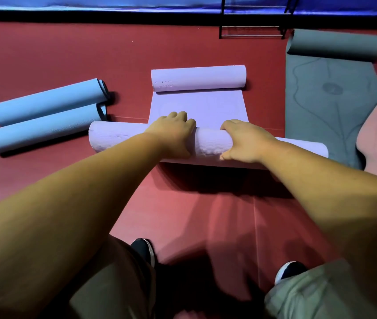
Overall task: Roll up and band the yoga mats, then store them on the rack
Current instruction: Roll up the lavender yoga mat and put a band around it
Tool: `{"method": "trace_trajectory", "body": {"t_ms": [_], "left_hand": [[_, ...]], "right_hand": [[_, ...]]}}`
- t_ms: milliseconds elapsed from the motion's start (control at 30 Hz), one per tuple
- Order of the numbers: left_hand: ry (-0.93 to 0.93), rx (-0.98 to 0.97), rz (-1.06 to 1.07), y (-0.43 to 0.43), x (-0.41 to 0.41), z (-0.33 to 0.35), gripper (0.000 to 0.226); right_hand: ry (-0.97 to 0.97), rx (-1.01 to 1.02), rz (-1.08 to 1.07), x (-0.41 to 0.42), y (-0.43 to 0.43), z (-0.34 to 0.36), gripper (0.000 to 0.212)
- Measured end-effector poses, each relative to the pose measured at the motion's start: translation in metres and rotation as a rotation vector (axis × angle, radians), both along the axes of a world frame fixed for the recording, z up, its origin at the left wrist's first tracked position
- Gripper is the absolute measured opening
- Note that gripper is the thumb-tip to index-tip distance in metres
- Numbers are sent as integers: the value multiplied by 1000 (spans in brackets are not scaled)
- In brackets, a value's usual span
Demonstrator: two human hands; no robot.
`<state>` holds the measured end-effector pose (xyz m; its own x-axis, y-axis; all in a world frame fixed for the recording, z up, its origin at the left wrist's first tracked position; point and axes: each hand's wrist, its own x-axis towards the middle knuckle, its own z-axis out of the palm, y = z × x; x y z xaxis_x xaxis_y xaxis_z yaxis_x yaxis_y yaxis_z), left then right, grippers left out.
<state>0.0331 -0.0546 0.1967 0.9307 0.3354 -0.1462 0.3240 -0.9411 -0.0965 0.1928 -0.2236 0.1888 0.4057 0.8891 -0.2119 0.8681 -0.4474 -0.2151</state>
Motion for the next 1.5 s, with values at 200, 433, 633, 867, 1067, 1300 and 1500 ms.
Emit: {"method": "trace_trajectory", "body": {"t_ms": [200,433,633,867,1067,1300,1500], "left_hand": [[-12,-28,5,-6,7,2,58],[27,-191,61,1,5,6,52],[53,42,-11,-8,-1,-5,80],[41,-76,41,-5,3,6,37],[81,-80,93,-6,0,5,51],[81,-119,85,-4,0,-1,63],[103,-234,118,3,1,5,55]], "right_hand": [[-18,-54,-4,2,0,0,86],[-17,-42,-1,-4,-2,0,87],[49,-46,11,-3,-2,7,70],[-146,-92,-1,0,0,-1,103],[-24,-102,4,-2,1,5,82],[-43,-114,15,-2,-2,2,87],[-77,-93,22,-7,-3,-3,101]]}}
